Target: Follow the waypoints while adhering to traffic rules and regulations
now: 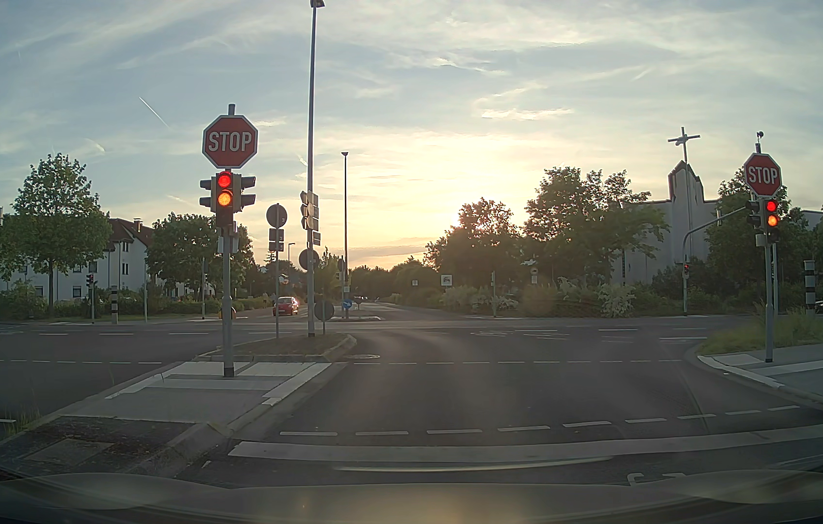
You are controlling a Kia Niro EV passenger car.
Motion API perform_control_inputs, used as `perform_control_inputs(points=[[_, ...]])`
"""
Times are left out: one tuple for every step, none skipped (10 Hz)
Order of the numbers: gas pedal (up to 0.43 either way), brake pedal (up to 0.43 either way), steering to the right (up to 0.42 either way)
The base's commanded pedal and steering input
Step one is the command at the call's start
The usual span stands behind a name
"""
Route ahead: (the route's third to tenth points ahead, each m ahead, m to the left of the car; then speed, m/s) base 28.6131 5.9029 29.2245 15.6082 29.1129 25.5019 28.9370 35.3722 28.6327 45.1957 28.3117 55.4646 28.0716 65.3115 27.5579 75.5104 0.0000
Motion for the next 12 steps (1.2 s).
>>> perform_control_inputs(points=[[0.000, 0.421, 0.009], [0.000, 0.421, 0.008], [0.000, 0.421, 0.008], [0.000, 0.415, 0.008], [0.000, 0.256, 0.009], [0.000, 0.000, 0.008], [0.000, 0.000, 0.008], [0.000, 0.000, 0.009], [0.000, 0.000, 0.008], [0.047, 0.000, 0.008], [0.177, 0.000, 0.008], [0.197, 0.000, 0.008]])
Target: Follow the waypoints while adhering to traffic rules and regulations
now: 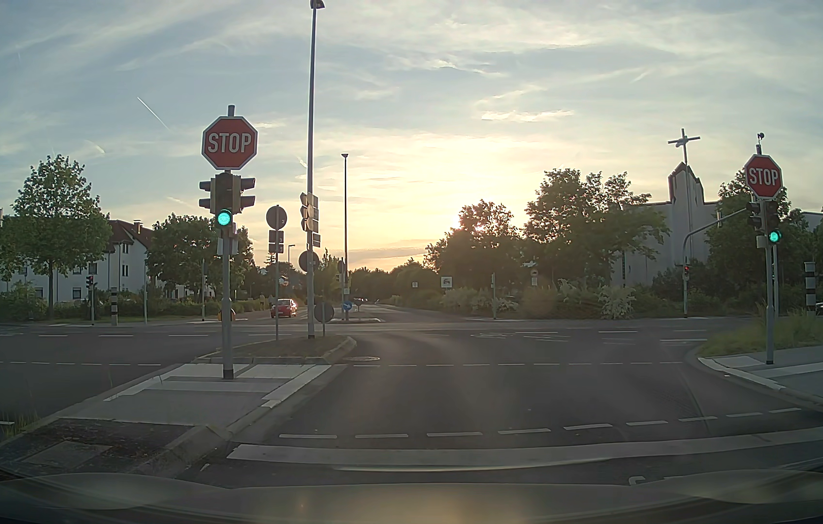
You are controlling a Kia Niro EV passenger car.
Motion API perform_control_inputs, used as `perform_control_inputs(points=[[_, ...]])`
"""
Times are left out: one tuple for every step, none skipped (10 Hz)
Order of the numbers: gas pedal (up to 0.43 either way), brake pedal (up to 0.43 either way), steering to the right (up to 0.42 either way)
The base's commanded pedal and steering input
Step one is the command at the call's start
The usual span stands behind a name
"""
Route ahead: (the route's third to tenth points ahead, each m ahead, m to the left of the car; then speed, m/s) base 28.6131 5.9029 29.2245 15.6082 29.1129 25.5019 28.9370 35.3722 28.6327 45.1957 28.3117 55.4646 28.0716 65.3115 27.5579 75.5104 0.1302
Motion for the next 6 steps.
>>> perform_control_inputs(points=[[0.209, 0.000, 0.009], [0.248, 0.000, 0.009], [0.287, 0.000, 0.008], [0.299, 0.000, 0.009], [0.299, 0.000, 0.009], [0.299, 0.000, 0.010]])
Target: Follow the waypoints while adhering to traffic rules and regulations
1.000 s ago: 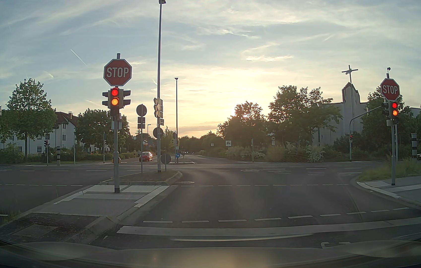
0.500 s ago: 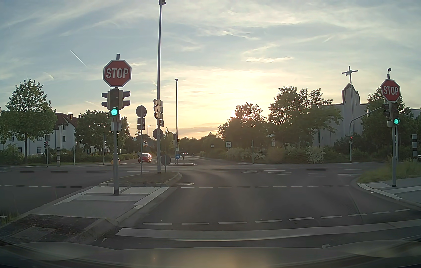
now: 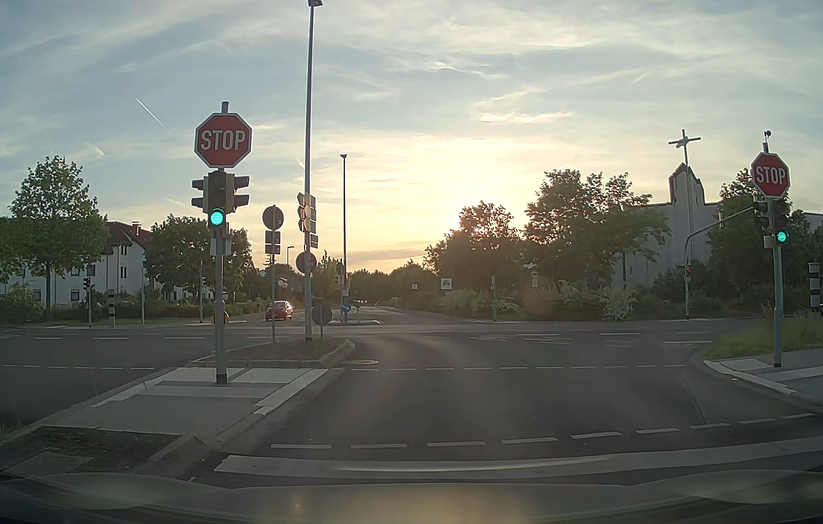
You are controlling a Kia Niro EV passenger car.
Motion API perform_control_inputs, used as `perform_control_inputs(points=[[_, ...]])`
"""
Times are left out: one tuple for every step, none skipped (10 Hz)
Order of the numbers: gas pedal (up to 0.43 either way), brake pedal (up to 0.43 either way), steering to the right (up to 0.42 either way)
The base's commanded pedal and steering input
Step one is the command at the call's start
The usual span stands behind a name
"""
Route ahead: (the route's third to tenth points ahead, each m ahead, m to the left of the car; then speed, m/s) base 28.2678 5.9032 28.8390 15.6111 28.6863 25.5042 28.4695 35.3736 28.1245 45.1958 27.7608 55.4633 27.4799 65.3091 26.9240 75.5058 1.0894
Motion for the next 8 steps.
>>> perform_control_inputs(points=[[0.299, 0.000, 0.015], [0.311, 0.000, 0.023], [0.319, 0.000, 0.029], [0.339, 0.000, 0.029], [0.350, 0.000, 0.029], [0.350, 0.000, 0.028], [0.350, 0.000, 0.026], [0.350, 0.000, 0.020]])
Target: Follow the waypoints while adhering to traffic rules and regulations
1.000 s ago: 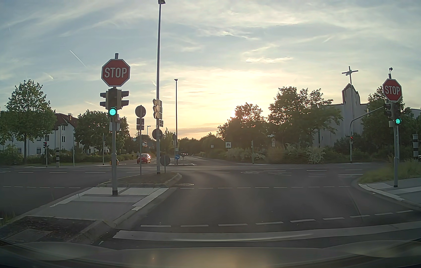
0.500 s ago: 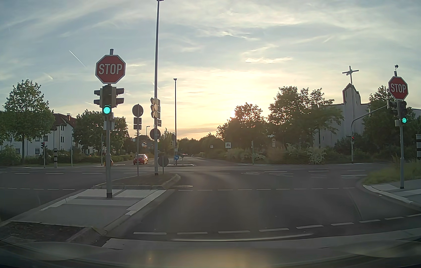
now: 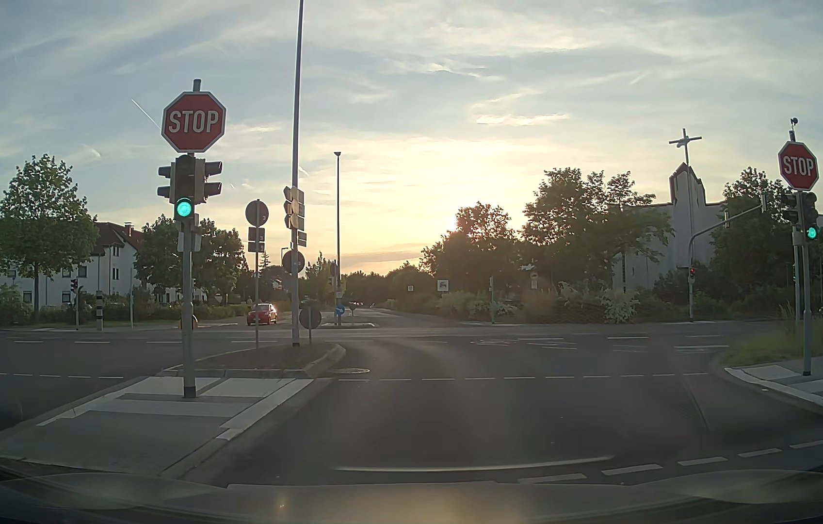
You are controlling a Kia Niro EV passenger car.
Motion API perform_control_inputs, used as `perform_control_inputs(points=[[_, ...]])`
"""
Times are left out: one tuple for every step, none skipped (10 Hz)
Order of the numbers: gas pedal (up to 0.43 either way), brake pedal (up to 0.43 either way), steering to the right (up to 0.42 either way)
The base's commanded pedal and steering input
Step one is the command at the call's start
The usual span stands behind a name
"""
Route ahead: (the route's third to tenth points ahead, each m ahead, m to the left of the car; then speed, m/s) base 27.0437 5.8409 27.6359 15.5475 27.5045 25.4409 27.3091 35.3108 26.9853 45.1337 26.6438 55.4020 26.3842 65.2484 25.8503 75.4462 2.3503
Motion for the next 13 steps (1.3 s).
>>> perform_control_inputs(points=[[0.350, 0.000, 0.010], [0.350, 0.000, 0.004], [0.350, 0.000, 0.004], [0.350, 0.000, 0.003], [0.350, 0.000, 0.003], [0.350, 0.000, 0.003], [0.350, 0.000, 0.003], [0.350, 0.000, 0.002], [0.350, 0.000, 0.000], [0.350, 0.000, -0.001], [0.350, 0.000, -0.002], [0.350, 0.000, -0.002], [0.331, 0.000, -0.002]])
